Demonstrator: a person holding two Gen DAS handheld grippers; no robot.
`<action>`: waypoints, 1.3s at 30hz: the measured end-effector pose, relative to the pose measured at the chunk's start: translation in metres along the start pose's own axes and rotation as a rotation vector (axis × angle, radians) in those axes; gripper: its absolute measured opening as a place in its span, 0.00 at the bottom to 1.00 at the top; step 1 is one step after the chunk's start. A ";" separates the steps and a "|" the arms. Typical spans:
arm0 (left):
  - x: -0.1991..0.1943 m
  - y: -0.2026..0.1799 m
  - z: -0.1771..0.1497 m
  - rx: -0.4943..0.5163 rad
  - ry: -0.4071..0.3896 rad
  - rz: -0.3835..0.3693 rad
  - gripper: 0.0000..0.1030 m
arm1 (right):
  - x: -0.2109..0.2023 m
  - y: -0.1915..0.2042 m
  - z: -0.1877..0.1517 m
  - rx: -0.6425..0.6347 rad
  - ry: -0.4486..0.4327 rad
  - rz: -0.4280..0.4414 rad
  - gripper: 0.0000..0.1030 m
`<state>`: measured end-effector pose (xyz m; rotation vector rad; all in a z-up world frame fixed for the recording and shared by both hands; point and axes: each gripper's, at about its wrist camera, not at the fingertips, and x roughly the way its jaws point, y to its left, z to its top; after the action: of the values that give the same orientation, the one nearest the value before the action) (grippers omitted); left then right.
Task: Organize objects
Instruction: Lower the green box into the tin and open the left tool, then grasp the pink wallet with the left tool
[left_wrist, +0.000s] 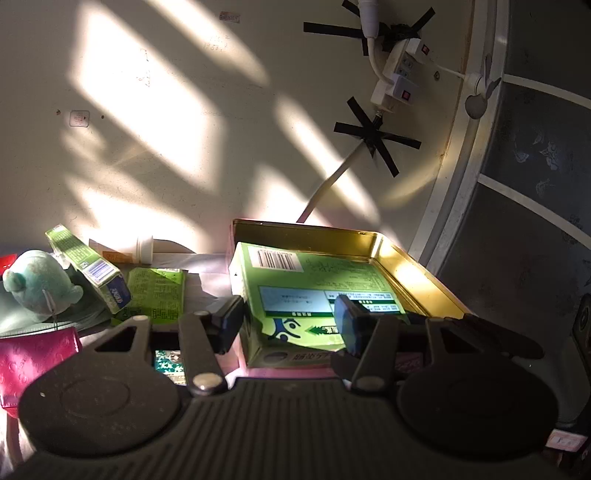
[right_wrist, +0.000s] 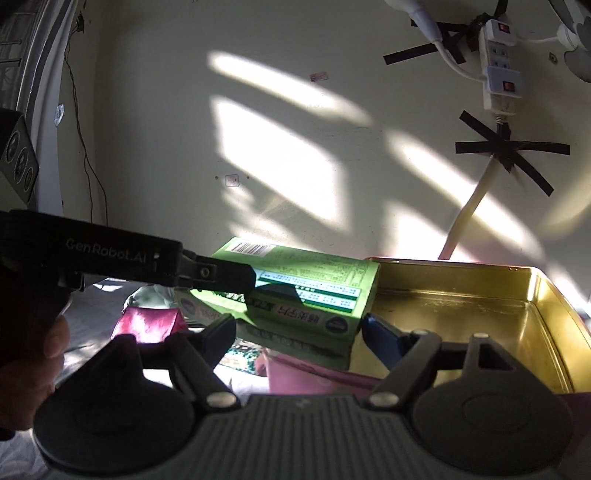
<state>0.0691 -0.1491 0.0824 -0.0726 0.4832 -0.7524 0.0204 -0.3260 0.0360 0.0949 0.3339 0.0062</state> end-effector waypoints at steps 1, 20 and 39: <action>0.014 -0.006 0.002 0.010 0.008 -0.018 0.54 | 0.003 -0.011 0.001 0.013 0.005 -0.027 0.77; 0.062 0.017 0.017 -0.013 -0.004 0.220 0.68 | -0.020 -0.115 -0.014 0.252 -0.154 -0.248 0.86; -0.097 0.198 -0.048 -0.431 -0.017 0.409 0.52 | 0.080 0.122 -0.010 -0.155 0.169 0.396 0.49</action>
<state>0.1139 0.0662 0.0319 -0.3700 0.6149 -0.2381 0.0936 -0.2016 0.0115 0.0056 0.4776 0.4338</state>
